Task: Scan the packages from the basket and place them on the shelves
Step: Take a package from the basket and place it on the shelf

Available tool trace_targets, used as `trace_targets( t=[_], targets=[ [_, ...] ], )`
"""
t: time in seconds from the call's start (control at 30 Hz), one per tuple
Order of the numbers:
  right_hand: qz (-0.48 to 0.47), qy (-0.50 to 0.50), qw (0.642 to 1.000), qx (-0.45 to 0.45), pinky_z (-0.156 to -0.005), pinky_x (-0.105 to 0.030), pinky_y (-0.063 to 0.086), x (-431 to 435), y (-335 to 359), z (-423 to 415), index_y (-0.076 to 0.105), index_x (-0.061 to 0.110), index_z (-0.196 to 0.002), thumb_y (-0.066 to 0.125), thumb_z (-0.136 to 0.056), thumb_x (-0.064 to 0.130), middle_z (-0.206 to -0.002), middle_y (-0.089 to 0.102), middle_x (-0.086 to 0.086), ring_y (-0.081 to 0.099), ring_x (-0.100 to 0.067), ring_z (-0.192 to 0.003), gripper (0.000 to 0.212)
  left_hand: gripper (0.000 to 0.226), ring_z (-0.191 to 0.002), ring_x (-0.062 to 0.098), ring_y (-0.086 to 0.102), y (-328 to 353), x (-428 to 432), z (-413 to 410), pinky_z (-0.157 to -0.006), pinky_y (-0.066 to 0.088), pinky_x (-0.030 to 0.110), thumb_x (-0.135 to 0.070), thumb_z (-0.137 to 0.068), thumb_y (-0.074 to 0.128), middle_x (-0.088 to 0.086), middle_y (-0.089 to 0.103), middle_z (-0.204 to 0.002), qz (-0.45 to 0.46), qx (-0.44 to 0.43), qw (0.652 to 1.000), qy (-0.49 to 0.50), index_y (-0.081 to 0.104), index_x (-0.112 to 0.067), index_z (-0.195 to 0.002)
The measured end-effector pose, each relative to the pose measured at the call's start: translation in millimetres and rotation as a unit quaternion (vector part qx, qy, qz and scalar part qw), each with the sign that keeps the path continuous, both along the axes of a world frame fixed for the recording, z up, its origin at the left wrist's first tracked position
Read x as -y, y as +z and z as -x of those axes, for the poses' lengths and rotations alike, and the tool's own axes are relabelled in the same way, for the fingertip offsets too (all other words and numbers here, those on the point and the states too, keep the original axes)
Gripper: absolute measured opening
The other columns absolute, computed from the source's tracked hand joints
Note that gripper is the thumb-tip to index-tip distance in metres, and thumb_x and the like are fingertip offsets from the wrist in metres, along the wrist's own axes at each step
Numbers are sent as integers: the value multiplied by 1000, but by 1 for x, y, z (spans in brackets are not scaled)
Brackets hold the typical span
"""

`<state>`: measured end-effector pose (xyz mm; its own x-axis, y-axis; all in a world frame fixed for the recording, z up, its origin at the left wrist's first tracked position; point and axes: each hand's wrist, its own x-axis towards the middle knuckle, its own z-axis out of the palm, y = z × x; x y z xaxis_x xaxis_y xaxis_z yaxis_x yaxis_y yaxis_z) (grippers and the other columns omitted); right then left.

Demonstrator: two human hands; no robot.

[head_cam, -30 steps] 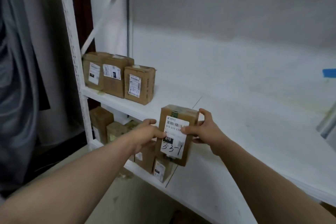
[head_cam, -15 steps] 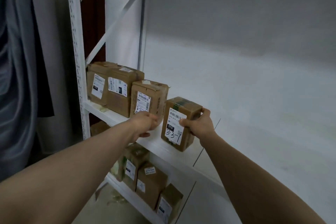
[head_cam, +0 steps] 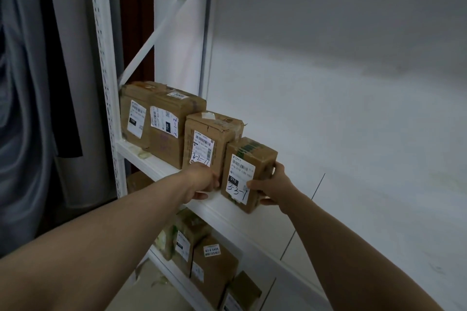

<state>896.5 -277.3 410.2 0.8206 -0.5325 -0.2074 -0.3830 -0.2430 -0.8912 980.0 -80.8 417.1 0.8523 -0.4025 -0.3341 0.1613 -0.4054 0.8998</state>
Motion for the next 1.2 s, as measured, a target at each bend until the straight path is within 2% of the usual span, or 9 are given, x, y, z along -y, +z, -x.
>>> trace_targets(
  t=[0.23, 0.43, 0.53, 0.63, 0.73, 0.87, 1.0, 1.1, 1.2],
  targets=[
    [-9, 6, 1000, -5, -63, -36, 58, -8, 0, -7, 23, 23, -148, 85, -78, 14, -129, 61, -7, 65, -32, -113, 94, 38, -92, 21, 61, -2, -10, -1, -66, 54, 29, 16, -82, 51, 9, 68, -103, -6, -14, 1000, 5, 74, -8, -102],
    [-3, 8, 999, -40, -85, -45, 60, -15, -2, 3, 12, 21, -156, 86, -78, 15, -138, 56, -10, 64, -32, -112, 108, 38, -91, 22, 61, 1, -22, 6, -70, 52, 31, 15, -83, 49, 9, 69, -105, -1, -10, 1000, 10, 73, -14, -90],
    [8, 0, 998, -61, -84, -42, 61, -23, -1, 18, 8, 17, -158, 83, -82, 12, -124, 56, -10, 65, -28, -103, 106, 34, -89, 21, 62, -1, -28, 16, -69, 53, 31, 11, -86, 51, 12, 71, -113, 0, -15, 1000, 11, 70, -15, -95],
    [19, -25, 997, -68, -81, -41, 62, -32, 1, 39, 13, 15, -156, 82, -83, 12, -115, 55, -12, 66, -28, -100, 101, 24, -89, 21, 63, -1, -33, 32, -67, 52, 30, 6, -91, 58, 13, 71, -114, 1, -18, 1000, -4, 69, -14, -98],
    [30, -47, 997, -61, -81, -41, 62, -43, 0, 71, 22, 11, -154, 81, -85, 11, -115, 56, -14, 67, -30, -103, 90, 21, -90, 22, 65, -6, -35, 53, -63, 50, 28, 3, -92, 61, 14, 71, -113, -12, -9, 1000, -28, 70, -12, -105],
    [55, -83, 994, -55, -81, -40, 62, -57, -10, 134, 38, 7, -146, 76, -88, 9, -110, 59, -15, 69, -30, -97, 69, 21, -84, 28, 63, -19, -40, 96, -70, 54, 37, 4, -89, 63, 20, 70, -103, -43, 34, 996, -67, 70, -5, -107],
    [61, -127, 987, -74, -81, -42, 58, -68, -32, 216, 62, 2, -112, 68, -90, 2, -92, 60, -16, 62, -29, -81, 22, 10, -72, 24, 58, -41, -47, 156, -63, 48, 31, 4, -89, 63, 16, 63, -85, -97, 104, 977, -156, 69, -1, -95],
    [57, -169, 976, -123, -77, -39, 58, -74, -58, 287, 61, 8, -94, 63, -89, 3, -89, 60, -14, 62, -28, -78, 7, 10, -81, 26, 59, -67, -50, 205, -71, 49, 31, -2, -90, 65, 12, 63, -88, -126, 105, 959, -232, 67, -11, -86],
    [56, -200, 961, -184, -79, -40, 59, -78, -84, 362, 60, 11, -93, 63, -89, 6, -89, 63, -11, 64, -26, -77, 8, 7, -74, 23, 59, -100, -51, 255, -64, 49, 30, 1, -89, 65, 13, 65, -86, -152, 93, 939, -293, 69, -5, -89]
  ],
)
